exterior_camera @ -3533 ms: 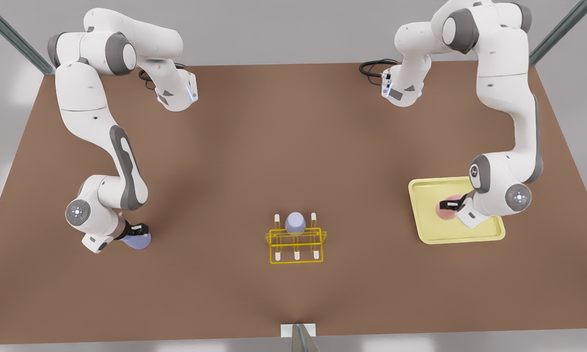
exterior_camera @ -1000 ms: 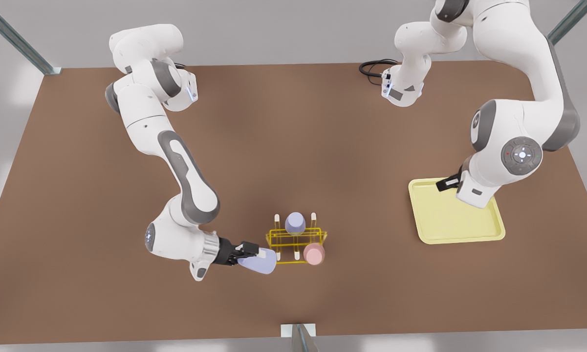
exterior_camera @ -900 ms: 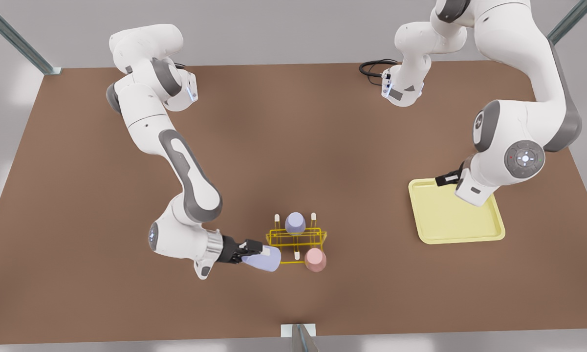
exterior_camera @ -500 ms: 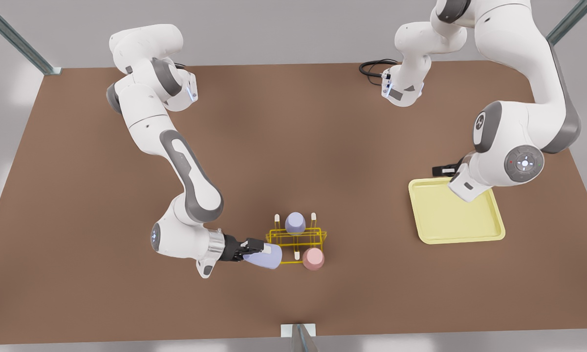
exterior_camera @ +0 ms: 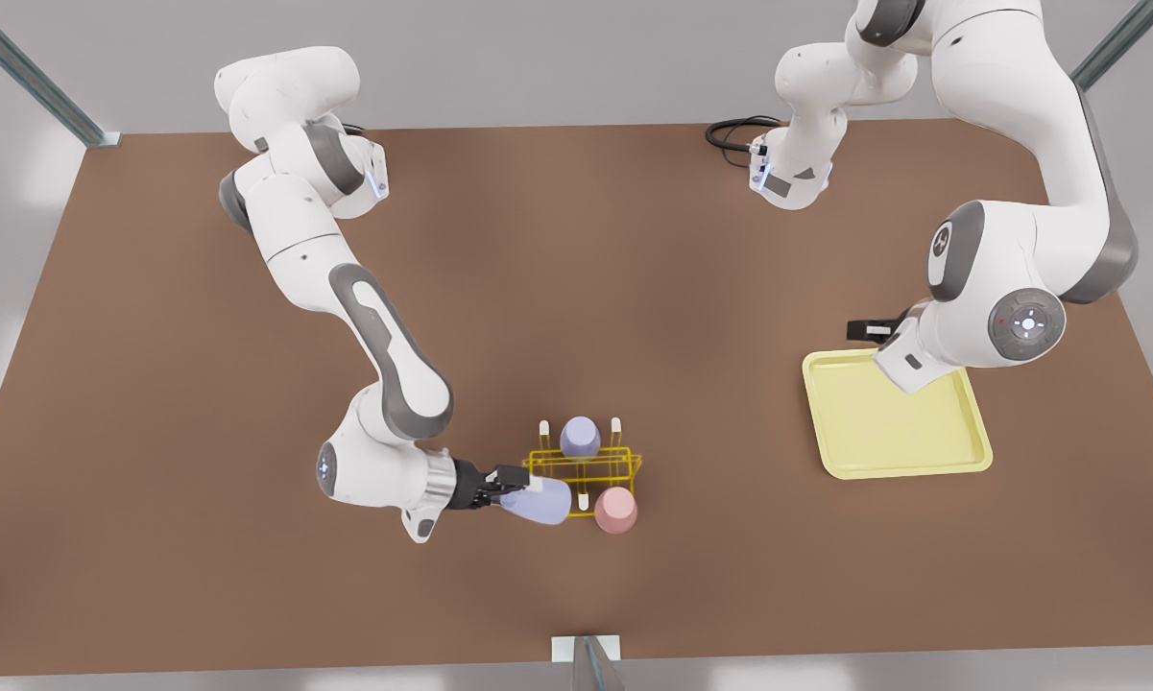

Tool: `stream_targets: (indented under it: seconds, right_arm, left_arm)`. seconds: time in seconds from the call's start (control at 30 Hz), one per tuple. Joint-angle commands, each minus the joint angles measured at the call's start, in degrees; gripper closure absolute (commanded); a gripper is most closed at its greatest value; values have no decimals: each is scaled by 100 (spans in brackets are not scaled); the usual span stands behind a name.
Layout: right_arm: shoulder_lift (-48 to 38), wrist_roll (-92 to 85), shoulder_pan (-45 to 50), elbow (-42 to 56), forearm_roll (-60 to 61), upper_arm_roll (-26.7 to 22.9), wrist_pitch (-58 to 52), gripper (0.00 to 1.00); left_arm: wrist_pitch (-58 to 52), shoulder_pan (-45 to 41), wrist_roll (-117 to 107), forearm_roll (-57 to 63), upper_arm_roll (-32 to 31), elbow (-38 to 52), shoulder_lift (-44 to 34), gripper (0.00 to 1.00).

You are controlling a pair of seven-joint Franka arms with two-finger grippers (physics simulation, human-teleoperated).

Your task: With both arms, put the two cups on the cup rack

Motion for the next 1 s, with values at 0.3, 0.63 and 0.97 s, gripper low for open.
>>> stream_targets:
  seconds: [0.3, 0.63, 0.97]
  right_arm:
    - [-41, 49, -9, 185, 88, 99, -13, 0]
    - [-1631, 1324, -562, -52, -4781, -1571, -3845, 0]
    - [-4489, 875, -967, -2091, -4535, -1711, -4294, 0]
  left_arm:
    - [-7, -9, 480, -4, -2, 0, -7, 0]
    - [-253, 9, 498, -127, -2, 27, -7, 0]
    - [-253, -26, 489, -127, -10, 35, -7, 0]
